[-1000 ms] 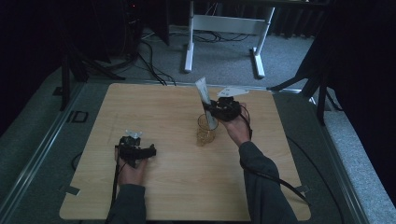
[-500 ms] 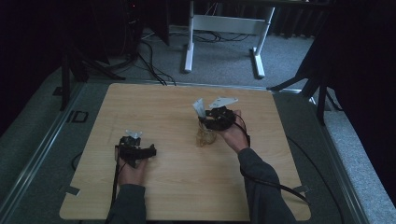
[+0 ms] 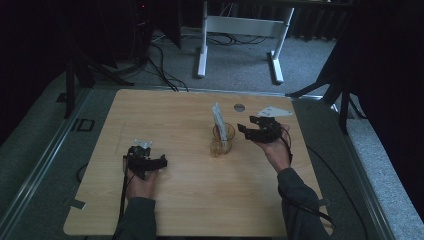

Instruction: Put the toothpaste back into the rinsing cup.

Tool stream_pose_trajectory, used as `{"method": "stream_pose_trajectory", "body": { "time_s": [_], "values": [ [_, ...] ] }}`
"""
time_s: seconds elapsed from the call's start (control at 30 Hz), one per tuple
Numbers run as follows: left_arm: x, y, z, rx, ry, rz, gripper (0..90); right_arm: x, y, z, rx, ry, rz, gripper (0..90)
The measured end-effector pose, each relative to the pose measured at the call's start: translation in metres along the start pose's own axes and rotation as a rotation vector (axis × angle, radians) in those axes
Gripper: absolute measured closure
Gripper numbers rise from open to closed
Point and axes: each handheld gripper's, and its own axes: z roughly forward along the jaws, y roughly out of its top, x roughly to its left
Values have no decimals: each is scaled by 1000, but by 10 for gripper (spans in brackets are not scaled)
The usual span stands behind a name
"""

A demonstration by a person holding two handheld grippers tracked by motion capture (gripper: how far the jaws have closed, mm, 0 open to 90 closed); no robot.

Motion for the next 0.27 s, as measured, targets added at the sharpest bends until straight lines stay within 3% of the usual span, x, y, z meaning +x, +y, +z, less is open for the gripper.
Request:
{"method": "stream_pose_trajectory", "body": {
  "time_s": [0.27],
  "values": [
    [0,0,0,0,1,-2,22,-19,-28,-5,25,-32,107,366]
  ]
}}
